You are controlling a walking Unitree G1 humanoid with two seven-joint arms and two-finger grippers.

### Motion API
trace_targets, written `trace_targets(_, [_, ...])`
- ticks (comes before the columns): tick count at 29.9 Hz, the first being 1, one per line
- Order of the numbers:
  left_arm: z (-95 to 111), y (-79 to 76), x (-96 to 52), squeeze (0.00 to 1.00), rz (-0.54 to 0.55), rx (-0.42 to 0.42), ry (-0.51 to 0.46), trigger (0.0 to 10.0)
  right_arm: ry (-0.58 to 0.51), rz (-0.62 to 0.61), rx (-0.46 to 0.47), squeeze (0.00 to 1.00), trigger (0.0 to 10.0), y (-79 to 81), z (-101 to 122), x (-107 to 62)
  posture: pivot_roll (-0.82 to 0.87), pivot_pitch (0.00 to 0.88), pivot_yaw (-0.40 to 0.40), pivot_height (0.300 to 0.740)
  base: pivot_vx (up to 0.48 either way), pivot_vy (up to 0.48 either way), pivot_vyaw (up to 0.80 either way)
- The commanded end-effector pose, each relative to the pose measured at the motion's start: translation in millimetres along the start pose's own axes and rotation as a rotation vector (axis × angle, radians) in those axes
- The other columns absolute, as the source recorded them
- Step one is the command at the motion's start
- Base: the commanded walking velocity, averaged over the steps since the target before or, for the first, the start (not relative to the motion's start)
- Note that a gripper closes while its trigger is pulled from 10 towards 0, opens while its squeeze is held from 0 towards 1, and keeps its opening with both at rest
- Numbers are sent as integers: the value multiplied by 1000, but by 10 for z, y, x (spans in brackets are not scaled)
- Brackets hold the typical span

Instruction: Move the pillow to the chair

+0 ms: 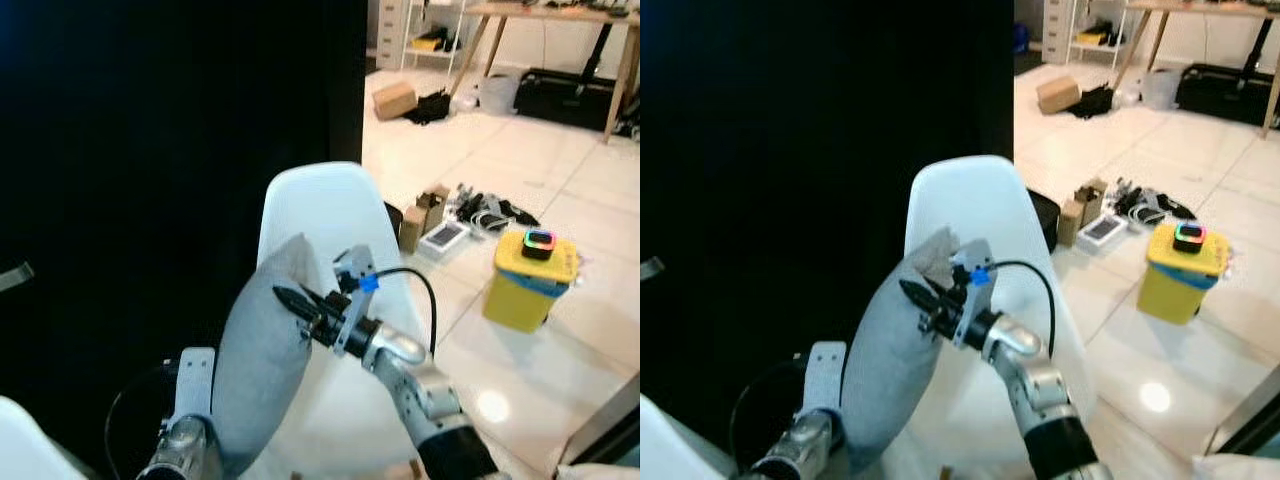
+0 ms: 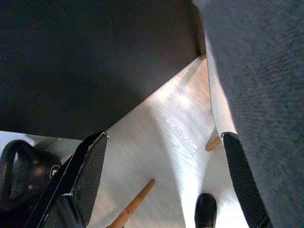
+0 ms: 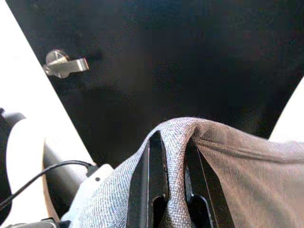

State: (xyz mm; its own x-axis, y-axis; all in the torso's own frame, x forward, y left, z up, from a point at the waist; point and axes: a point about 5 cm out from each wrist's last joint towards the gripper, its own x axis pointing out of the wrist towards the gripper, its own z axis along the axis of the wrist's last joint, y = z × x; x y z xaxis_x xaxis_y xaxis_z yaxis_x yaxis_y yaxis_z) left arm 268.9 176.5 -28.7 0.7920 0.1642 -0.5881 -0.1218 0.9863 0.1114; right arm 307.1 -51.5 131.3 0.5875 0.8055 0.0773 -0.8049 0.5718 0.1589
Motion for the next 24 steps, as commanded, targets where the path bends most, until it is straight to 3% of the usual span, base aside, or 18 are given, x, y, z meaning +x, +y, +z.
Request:
trace_targets(1, [5, -50, -7, 0, -15, 5, -13, 10000, -11, 29, -8, 0, 10000, 62, 12, 54, 3, 0, 79, 740, 0, -480, 0])
trace_targets(3, [-4, -36, -5, 0, 2, 0, 0, 10000, 5, 20, -14, 0, 10000, 59, -12, 47, 3, 0, 79, 740, 0, -456, 0])
trace_targets(10, [12, -18, 0, 0, 16, -6, -5, 10000, 56, 7, -36, 0, 10000, 46, -81, 47, 1, 0, 78, 740, 0, 0, 0])
trace_targets(13, [44, -2, 8, 0, 22, -8, -16, 10000, 297, -57, -54, 0, 10000, -24, -473, -21, 6, 0, 73, 740, 0, 0, 0])
trace_targets(14, [44, -2, 8, 0, 22, -8, -16, 10000, 297, -57, -54, 0, 10000, -24, -473, -21, 6, 0, 73, 740, 0, 0, 0])
trace_targets(16, [47, -1, 8, 0, 25, -5, -18, 10000, 512, -117, -96, 0, 10000, -88, -797, -164, 10, 0, 71, 740, 0, 0, 0])
trace_targets(17, [47, -1, 8, 0, 25, -5, -18, 10000, 512, -117, -96, 0, 10000, -88, -797, -164, 10, 0, 71, 740, 0, 0, 0])
trace_targets(19, [39, 3, 5, 0, 28, -1, -20, 10000, 666, -150, -110, 0, 10000, -118, -1015, -323, 15, 0, 68, 730, 0, 0, 0])
trace_targets(24, [11, 17, -1, 0, 30, 7, -15, 10000, 745, -228, -66, 0, 10000, -172, -1153, -470, 10, 0, 71, 715, 0, 0, 0])
